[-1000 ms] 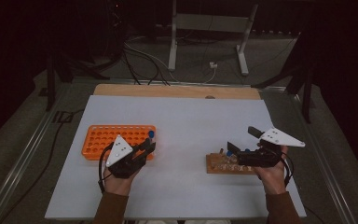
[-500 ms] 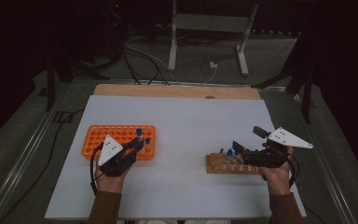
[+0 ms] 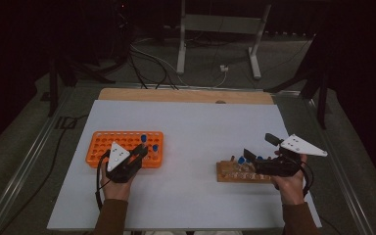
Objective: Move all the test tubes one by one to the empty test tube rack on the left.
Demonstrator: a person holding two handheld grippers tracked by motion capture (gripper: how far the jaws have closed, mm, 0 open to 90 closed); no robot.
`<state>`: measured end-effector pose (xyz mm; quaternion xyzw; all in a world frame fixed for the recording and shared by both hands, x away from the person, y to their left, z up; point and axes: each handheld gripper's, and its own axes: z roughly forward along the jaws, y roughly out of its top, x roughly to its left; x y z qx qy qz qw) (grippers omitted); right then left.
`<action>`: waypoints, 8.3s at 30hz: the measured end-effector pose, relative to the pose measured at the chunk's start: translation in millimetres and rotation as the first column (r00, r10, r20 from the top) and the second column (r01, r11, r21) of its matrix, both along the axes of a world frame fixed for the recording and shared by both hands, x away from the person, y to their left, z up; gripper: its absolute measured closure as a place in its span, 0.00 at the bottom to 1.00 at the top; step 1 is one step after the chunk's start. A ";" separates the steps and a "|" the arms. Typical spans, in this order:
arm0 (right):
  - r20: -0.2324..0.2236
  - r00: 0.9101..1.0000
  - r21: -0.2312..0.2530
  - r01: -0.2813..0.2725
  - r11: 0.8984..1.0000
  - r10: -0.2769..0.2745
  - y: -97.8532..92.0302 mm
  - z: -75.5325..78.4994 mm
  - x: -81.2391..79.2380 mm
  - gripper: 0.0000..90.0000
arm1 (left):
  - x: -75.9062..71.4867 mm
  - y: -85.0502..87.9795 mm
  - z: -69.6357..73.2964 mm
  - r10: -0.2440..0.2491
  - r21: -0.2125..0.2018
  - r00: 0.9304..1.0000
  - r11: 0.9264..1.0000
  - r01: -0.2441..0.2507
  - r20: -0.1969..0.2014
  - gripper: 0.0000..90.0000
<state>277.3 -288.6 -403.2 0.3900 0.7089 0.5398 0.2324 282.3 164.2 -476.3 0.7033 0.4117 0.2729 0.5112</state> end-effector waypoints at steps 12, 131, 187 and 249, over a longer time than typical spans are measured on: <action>-0.001 1.000 -0.004 -0.007 1.000 0.007 0.2 -0.9 -0.4 0.00 | 7.6 -7.8 -17.2 -0.003 0.102 0.995 0.995 0.013 -0.095 0.87; -0.114 0.988 -0.142 -0.122 0.982 0.106 -35.9 -16.1 -4.5 0.85 | -16.0 35.2 27.3 0.091 -0.062 0.995 0.994 -0.094 -0.050 0.02; -0.077 0.975 -0.116 -0.214 0.970 0.206 70.7 21.1 25.5 0.85 | -15.5 -0.2 38.6 -0.049 -0.014 0.998 0.999 0.048 -0.029 0.02; -0.098 0.910 -0.030 -0.407 0.913 0.403 167.1 8.5 13.1 0.42 | -23.0 -64.6 35.3 -0.270 -0.017 0.963 0.963 0.270 -0.025 0.87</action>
